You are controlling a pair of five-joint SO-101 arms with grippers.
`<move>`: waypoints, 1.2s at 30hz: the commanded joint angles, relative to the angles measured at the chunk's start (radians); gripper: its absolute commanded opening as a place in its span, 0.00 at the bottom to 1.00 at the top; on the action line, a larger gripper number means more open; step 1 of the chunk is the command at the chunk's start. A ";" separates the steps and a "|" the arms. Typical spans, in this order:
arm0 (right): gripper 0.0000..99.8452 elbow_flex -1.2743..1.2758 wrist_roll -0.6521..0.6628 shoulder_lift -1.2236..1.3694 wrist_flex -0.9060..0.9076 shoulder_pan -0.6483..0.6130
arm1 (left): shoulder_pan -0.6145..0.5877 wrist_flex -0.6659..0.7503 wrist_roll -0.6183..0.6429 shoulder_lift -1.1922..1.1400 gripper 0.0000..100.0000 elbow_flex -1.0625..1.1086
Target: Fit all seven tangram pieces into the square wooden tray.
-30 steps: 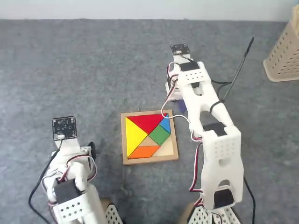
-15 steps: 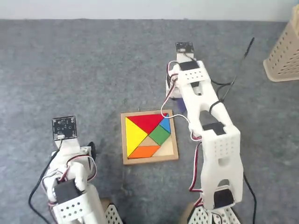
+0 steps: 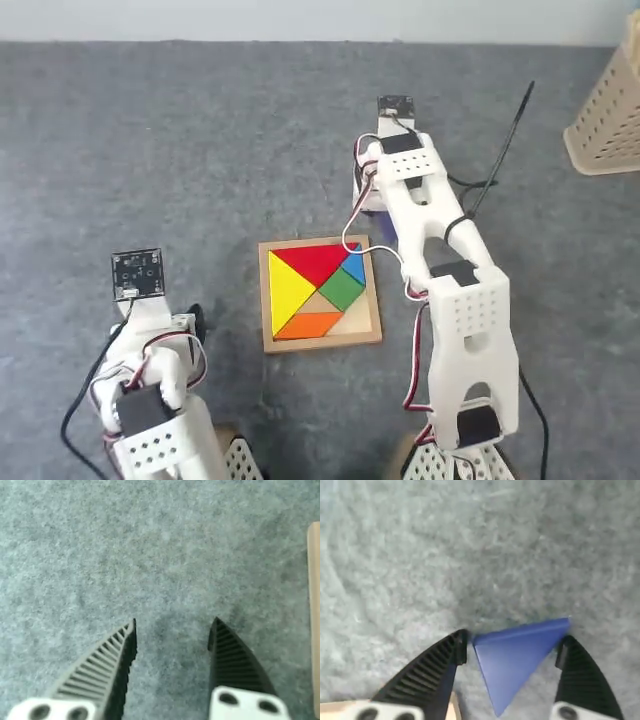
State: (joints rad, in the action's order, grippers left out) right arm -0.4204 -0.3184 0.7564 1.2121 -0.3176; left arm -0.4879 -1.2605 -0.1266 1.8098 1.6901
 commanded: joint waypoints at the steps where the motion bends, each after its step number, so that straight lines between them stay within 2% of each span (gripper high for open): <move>1: 0.28 -0.029 -0.029 0.005 -0.019 0.025 | 0.006 -0.003 0.009 0.012 0.23 -0.005; 7: 0.27 -0.028 -0.031 0.005 -0.019 0.030 | 0.006 -0.003 0.009 0.012 0.23 -0.005; 13: 0.11 -0.025 -0.031 0.005 -0.010 0.031 | 0.006 -0.003 0.009 0.012 0.23 -0.005; 18: 0.06 -0.023 -0.023 -0.005 0.045 0.031 | 0.006 -0.003 0.009 0.012 0.23 -0.005; 23: 0.00 -0.023 0.098 -0.091 0.140 0.033 | 0.006 -0.003 0.009 0.012 0.23 -0.005; 28: 0.01 0.043 0.120 -0.237 0.217 0.022 | 0.006 -0.003 0.009 0.012 0.23 -0.005; 32: 0.01 0.298 0.238 -0.453 0.111 -0.030 | 0.006 -0.003 0.009 0.012 0.23 -0.005; 36: 0.01 0.574 0.516 -0.702 0.035 -0.114 | 0.006 -0.003 0.009 0.012 0.23 -0.005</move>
State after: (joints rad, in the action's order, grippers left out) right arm -0.0230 -0.0084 0.2992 1.2674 -0.3529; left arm -0.4879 -1.2605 -0.1266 1.8098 1.6901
